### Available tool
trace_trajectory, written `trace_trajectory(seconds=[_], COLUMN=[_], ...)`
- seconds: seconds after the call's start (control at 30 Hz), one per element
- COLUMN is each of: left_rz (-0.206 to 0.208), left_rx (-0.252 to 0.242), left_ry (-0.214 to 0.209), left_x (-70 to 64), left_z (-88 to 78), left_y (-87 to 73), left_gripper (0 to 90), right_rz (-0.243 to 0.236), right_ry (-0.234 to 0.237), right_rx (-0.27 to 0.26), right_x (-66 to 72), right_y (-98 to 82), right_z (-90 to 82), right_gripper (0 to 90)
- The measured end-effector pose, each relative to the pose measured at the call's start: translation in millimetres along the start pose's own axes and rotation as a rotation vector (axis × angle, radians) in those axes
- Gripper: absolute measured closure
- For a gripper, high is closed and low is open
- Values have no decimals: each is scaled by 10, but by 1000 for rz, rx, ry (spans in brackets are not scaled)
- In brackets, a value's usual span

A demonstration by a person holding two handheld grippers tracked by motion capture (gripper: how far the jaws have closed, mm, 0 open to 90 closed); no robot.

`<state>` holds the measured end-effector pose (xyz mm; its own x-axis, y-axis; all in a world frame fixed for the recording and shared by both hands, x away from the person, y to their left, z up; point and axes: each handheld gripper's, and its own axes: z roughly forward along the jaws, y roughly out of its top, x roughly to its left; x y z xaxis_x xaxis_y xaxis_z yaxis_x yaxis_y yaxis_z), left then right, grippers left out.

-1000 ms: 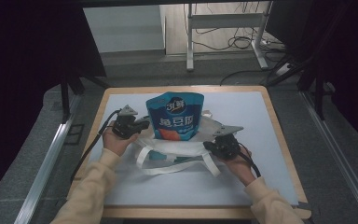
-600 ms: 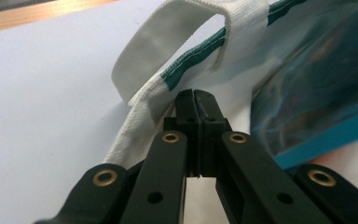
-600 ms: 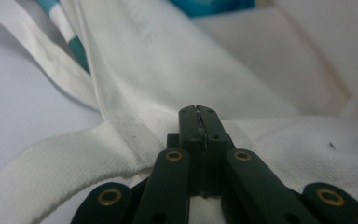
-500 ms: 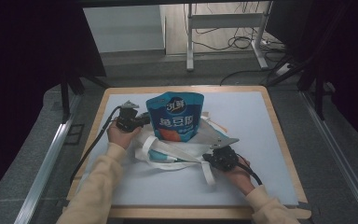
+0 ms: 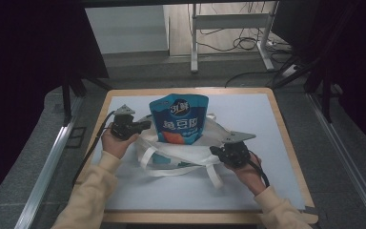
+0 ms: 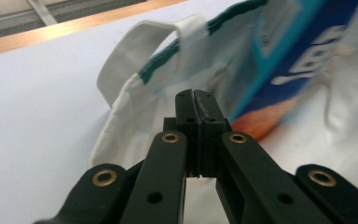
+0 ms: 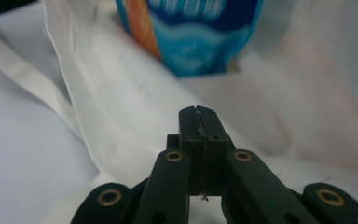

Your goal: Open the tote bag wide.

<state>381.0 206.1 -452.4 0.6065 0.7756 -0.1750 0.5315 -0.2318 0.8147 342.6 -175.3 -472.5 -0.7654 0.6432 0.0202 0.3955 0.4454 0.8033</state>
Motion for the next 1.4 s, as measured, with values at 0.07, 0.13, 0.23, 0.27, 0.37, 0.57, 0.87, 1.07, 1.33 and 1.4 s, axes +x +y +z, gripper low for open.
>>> trace_trajectory(seconds=[0.07,0.13,0.23,0.27,0.37,0.57,0.87,1.07,1.33,1.4], left_rz=[5,14,21,22,50,73,86,85,54,48], left_rx=[-3,-2,3,3,21,55,103,128,113,105], left_ry=[-10,-21,-37,-46,-65,-89,-61,-39,-6,-17], left_x=[-34,-85,-153,-186,-286,-398,-465,-513,-449,-443], left_z=[-53,-105,-158,-174,-187,-149,-87,-118,-109,-112], left_y=[-13,-35,-77,-95,-161,-237,-310,-367,-515,-550], left_gripper=[900,900,900,900,900,900,900,900,900,900], right_rz=[2,4,27,27,45,100,92,96,109,103], right_ry=[-2,-14,-29,-29,-36,-29,-56,-59,-62,-65], right_rx=[-9,-34,-55,-55,-37,-22,-15,-16,-26,-25], right_x=[-12,-57,-213,-213,-346,-529,-560,-599,-664,-674], right_y=[33,123,318,318,463,657,736,709,690,686], right_z=[-30,-101,-164,-164,-105,68,196,198,240,247], right_gripper=[889,889,889,889,889,889,889,889,889,889])
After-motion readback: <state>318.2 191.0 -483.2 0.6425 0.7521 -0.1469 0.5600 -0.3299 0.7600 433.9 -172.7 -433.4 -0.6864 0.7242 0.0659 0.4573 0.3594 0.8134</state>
